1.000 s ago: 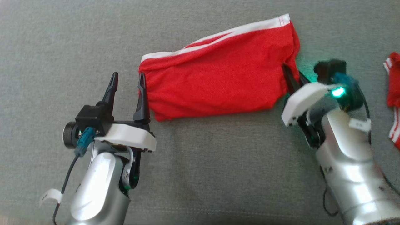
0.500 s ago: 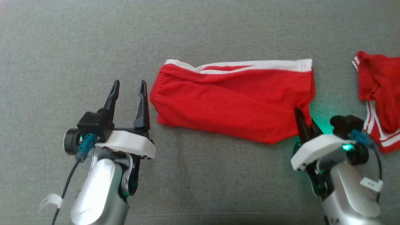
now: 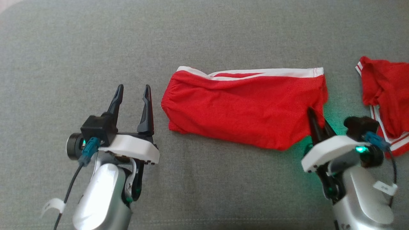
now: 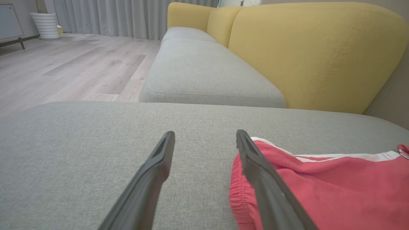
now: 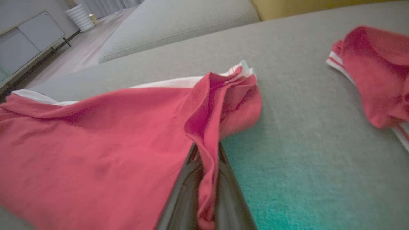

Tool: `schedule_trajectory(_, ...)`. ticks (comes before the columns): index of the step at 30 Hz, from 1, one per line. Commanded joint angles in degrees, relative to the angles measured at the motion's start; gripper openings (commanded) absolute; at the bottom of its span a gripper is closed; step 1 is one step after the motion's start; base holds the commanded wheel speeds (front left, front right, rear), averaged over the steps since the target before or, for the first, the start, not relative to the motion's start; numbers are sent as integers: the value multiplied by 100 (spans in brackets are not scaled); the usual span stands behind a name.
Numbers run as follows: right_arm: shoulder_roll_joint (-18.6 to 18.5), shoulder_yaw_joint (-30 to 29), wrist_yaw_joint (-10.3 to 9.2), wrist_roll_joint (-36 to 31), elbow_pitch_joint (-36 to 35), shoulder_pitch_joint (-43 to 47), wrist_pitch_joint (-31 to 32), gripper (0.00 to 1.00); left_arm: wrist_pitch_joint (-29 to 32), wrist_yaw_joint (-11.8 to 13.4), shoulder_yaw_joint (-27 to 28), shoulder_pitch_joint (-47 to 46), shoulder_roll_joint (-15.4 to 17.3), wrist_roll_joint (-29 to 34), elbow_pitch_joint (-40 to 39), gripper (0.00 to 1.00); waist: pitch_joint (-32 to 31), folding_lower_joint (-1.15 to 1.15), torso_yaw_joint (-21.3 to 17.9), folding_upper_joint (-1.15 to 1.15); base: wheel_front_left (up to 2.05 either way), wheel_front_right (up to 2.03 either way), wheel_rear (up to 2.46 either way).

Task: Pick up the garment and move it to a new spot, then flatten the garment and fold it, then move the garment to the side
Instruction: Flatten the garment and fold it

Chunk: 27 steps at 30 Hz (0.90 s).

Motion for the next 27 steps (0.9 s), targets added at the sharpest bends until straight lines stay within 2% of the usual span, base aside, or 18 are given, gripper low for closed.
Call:
schedule_trajectory(1, 24, 202, -5, -33, -280, -187, 26, 0, -69, -15, 174, -30, 97, -6, -158, 100, -37, 0, 13, 0, 0, 0, 0)
schedule_trajectory(6, 24, 895, -5, -110, -830, -568, 370, 0, -69, -35, 138, 34, 74, -52, -111, 100, -235, 0, 73, 0, 0, 0, 0)
schedule_trajectory(7, 24, 1276, -5, -45, -1030, -737, 518, 0, -69, -23, 133, 64, 61, -69, -93, 100, -309, 0, 126, 0, 0, 0, 0)
schedule_trajectory(12, 24, 2234, -5, 423, -1169, -1100, 728, 0, -69, 3, 166, 123, 49, -92, -81, 100, -374, 0, 315, 0, 0, 0, 0)
schedule_trajectory(19, 24, 3407, -5, 1190, -412, -1577, 672, 0, -69, 6, 161, 72, 10, -130, -105, 100, -203, 0, 663, 0, 0, 0, 0)
schedule_trajectory(27, 25, 3799, -5, 1647, 635, -2161, 255, 0, -69, -5, 117, 14, -40, -163, -102, 100, -14, 0, 880, 0, 0, 0, 0)
